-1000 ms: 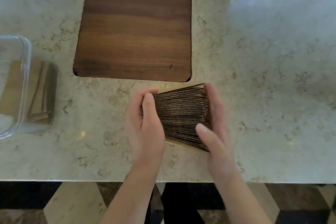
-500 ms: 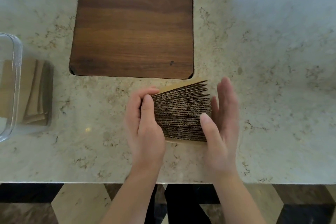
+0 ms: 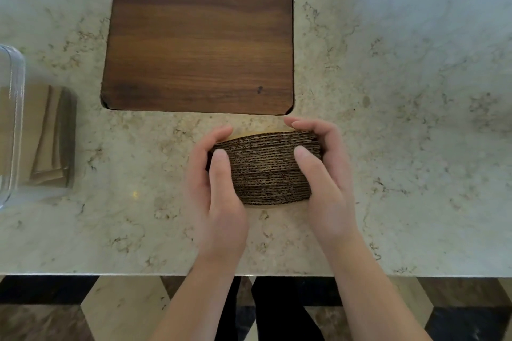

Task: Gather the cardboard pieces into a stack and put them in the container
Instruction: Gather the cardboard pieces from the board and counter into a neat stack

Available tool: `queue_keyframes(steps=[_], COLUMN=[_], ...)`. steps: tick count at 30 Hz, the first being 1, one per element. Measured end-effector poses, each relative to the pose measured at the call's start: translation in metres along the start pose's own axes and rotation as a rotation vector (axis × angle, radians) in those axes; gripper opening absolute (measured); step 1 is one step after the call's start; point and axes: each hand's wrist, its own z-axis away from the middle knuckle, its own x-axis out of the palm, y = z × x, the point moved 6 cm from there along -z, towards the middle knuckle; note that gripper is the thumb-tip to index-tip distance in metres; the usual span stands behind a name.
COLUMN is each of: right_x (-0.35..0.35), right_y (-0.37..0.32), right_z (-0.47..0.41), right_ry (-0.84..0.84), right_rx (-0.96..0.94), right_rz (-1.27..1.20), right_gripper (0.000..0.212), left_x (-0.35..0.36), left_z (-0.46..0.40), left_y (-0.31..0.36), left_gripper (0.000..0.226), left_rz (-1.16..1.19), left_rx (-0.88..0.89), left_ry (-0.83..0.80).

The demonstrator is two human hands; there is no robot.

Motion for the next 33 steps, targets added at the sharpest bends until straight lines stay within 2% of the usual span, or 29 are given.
queue_keyframes(steps=[4,9,13,17,21,23,26,27,29,33], right_x=[0.000,-0.003,-0.012,-0.017,-0.011,-0.010,-0.009,-0.009,-0.008,0.012], right_y=[0.001,-0.004,-0.004,-0.001,-0.003,-0.003,-0.007,-0.009,-0.018,-0.044], right_z=[-0.004,0.002,0.005,0.008,0.010,0.009,0.005,0.004,-0.001,-0.010], right_ry=[0.019,0.036,0.053,-0.040,-0.143,-0.184,-0.341,-0.404,-0.470,-0.543], right_rx=[0.067,0.058,0.016,-0.075,-0.149,-0.153,-0.155,-0.154,-0.191,-0.381], right_rz=[-0.024,-0.105,-0.119,-0.009,0.070,0.202,0.615,0.739,0.967,1.321], right_gripper=[0.026,0.028,0.048,0.058,0.062,0.075,0.114,0.121,0.120,0.089], left_x=[0.003,0.000,-0.006,-0.011,-0.009,-0.009,-0.007,-0.006,-0.003,0.002], left_z=[-0.004,-0.010,-0.007,-0.004,-0.001,-0.001,-0.002,-0.003,-0.004,-0.006], left_y=[0.000,0.013,0.010,0.007,0.003,0.001,0.001,0.002,0.003,0.001], left_gripper=[0.029,0.031,0.045,0.040,0.042,0.047,0.043,0.038,0.028,0.023], left_rz=[0.008,0.008,0.042,0.079,0.019,-0.047,-0.172,-0.188,-0.163,-0.109], left_rx=[-0.059,0.005,0.046,0.138,0.118,0.087,0.079,0.086,0.082,0.059], left_ry=[0.007,-0.032,-0.121,-0.178,-0.171,-0.146,-0.093,-0.078,-0.062,-0.045])
